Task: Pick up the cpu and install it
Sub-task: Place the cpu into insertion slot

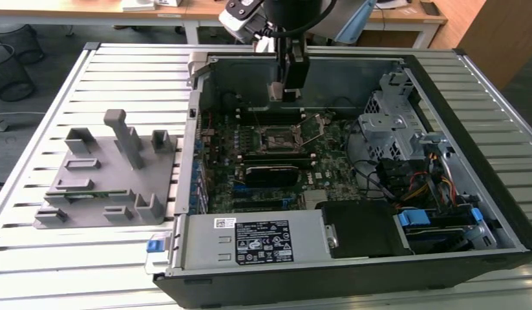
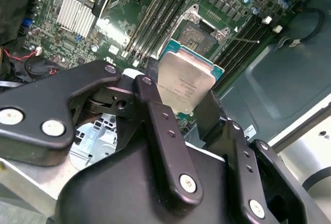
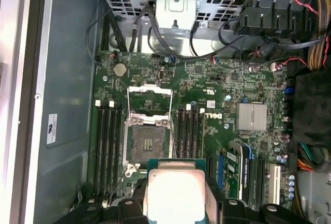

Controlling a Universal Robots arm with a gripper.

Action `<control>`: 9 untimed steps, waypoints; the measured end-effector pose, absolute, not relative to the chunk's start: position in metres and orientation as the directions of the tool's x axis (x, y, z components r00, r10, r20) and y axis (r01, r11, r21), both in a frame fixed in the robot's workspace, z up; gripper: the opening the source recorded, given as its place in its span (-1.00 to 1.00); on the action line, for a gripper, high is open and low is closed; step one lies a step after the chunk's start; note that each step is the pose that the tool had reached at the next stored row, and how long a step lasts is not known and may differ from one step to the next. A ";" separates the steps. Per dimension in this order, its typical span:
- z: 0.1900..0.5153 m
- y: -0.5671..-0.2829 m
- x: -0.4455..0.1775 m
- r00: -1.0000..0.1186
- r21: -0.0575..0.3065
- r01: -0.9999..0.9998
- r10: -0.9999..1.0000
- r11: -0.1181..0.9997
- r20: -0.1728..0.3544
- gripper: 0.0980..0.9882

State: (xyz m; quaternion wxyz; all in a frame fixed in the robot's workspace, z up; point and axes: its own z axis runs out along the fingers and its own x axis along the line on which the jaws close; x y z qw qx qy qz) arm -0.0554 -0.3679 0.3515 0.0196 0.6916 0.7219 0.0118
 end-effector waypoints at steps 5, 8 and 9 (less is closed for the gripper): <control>0.347 -0.368 -0.055 -0.049 0.044 0.998 0.999 0.050 -0.012 -0.04; 0.345 -0.368 -0.055 -0.090 0.044 0.995 0.996 0.091 -0.012 -0.04; 0.343 -0.368 -0.055 -0.097 0.044 0.994 0.995 0.097 -0.012 -0.04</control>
